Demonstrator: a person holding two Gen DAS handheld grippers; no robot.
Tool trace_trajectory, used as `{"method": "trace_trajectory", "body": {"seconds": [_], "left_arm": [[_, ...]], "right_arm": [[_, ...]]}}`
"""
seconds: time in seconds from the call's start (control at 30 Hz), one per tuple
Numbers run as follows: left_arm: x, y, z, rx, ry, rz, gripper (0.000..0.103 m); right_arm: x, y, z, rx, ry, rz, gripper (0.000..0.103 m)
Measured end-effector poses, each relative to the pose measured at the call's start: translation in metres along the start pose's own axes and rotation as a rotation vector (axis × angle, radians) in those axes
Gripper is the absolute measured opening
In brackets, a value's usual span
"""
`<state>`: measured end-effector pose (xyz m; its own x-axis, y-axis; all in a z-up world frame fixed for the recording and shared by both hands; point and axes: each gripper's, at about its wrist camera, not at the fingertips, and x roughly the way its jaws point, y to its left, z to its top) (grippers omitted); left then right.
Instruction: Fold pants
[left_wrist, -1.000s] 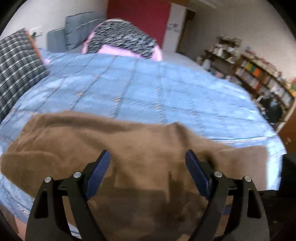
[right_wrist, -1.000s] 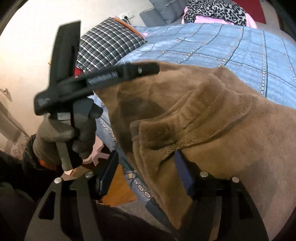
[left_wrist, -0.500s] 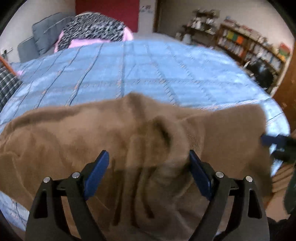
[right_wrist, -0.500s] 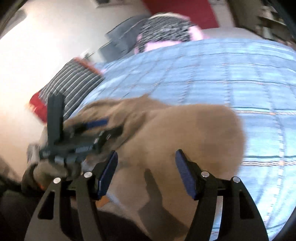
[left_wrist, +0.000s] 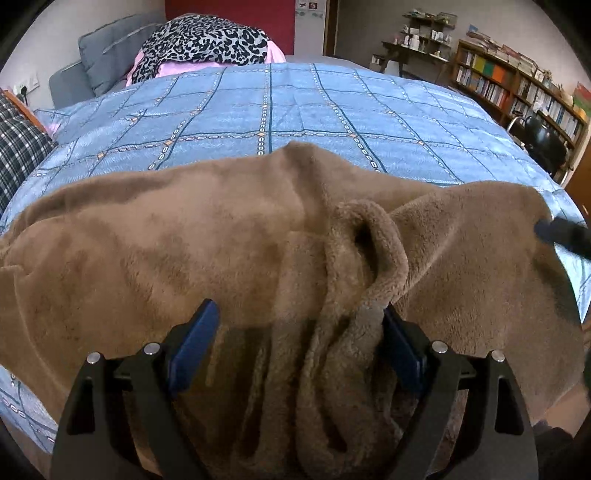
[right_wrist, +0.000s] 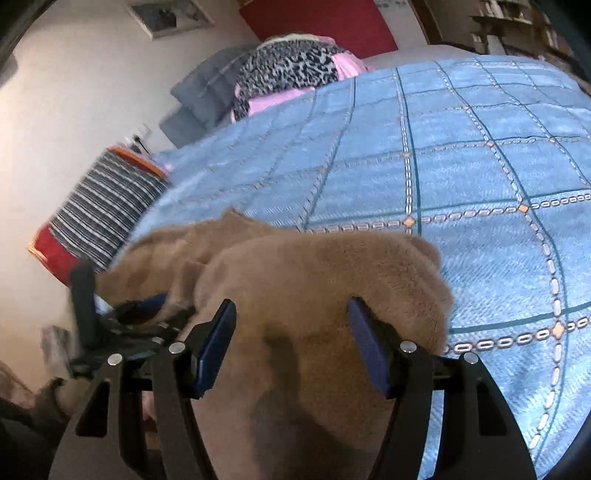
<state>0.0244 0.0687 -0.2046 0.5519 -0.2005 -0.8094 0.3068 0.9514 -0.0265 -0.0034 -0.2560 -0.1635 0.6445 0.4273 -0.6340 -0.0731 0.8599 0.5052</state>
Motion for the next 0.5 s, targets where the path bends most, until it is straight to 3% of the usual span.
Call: {"method": "trace_trajectory", "body": {"seconds": [0.1,0.2,0.33,0.5], "left_arm": [[0.000,-0.001,0.000,0.000,0.001,-0.001,0.087],[0.000,0.000,-0.001,0.000,0.000,0.000,0.087],[-0.001,0.001,-0.002,0.009,0.000,-0.005,0.087],[-0.001,0.002,-0.004,0.015,0.000,-0.005,0.087]], "right_arm": [[-0.020,-0.011,0.015,0.044,-0.058,-0.018,0.064],[-0.018,-0.022,0.025,0.077,-0.055,-0.006,0.064],[0.001,-0.026,0.041,0.060,0.008,0.045,0.064],[0.024,-0.015,0.065,-0.094,0.127,0.076,0.065]]}}
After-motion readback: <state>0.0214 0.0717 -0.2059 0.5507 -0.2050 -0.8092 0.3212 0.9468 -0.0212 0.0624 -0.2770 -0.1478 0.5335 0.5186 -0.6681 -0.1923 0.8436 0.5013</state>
